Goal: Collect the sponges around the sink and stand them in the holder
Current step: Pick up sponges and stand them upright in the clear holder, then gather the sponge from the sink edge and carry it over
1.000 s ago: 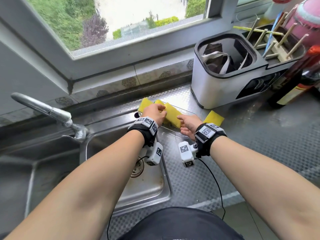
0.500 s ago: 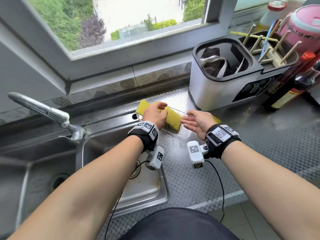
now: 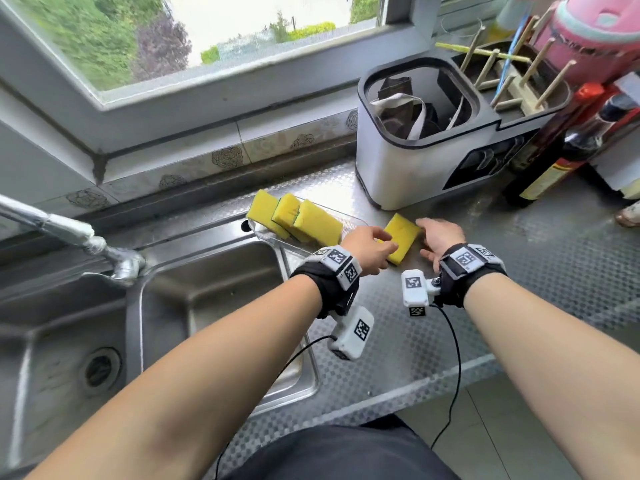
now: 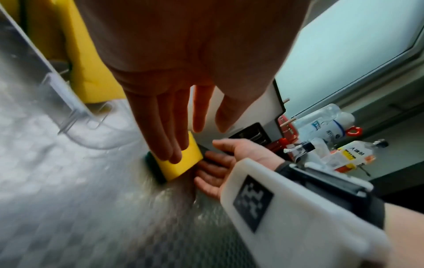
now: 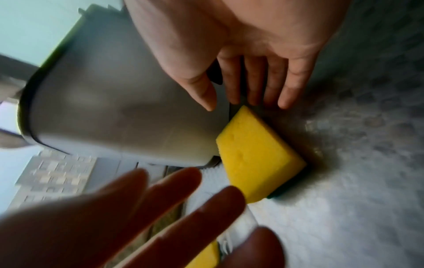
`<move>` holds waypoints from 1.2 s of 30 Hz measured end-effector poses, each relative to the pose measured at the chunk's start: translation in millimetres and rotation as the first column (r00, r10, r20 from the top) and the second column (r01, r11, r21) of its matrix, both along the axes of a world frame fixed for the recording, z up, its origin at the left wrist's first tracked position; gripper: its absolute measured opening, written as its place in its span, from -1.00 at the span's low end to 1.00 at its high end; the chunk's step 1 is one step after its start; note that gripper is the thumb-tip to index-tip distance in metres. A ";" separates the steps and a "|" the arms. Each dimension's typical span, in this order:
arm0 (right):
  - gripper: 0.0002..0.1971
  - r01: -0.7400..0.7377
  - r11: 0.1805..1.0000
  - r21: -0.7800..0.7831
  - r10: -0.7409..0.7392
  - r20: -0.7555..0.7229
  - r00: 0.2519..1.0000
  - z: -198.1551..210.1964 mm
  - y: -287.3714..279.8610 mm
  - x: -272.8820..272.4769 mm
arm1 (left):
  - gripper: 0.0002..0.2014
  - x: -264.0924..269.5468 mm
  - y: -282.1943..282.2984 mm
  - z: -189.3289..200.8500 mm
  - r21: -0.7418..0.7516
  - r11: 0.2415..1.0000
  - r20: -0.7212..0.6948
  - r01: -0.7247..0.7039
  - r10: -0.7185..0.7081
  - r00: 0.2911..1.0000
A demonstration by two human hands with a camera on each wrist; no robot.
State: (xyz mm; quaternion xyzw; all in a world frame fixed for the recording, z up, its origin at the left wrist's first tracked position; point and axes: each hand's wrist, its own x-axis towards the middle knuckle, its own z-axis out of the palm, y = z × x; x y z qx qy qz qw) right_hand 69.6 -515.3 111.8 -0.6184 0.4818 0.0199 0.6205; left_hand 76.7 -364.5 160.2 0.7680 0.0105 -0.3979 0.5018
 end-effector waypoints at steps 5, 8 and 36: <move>-0.50 -0.258 0.955 -0.147 0.257 -0.028 0.966 -9.6 2.3 -4.2 | -0.45 -13.0 -9.2 -18.9 0.069 0.998 -0.134 -0.010 0.019 0.991; -0.52 -0.237 0.962 -0.132 0.238 -0.015 0.971 -12.0 -0.7 -12.9 | -0.43 -14.0 -9.5 -25.8 0.043 0.998 -0.164 -0.040 0.047 0.985; -0.70 -0.791 0.602 0.111 0.773 0.169 0.612 49.6 191.2 -33.3 | -0.71 -46.4 227.5 -21.9 -0.039 0.939 0.268 -0.343 0.340 0.901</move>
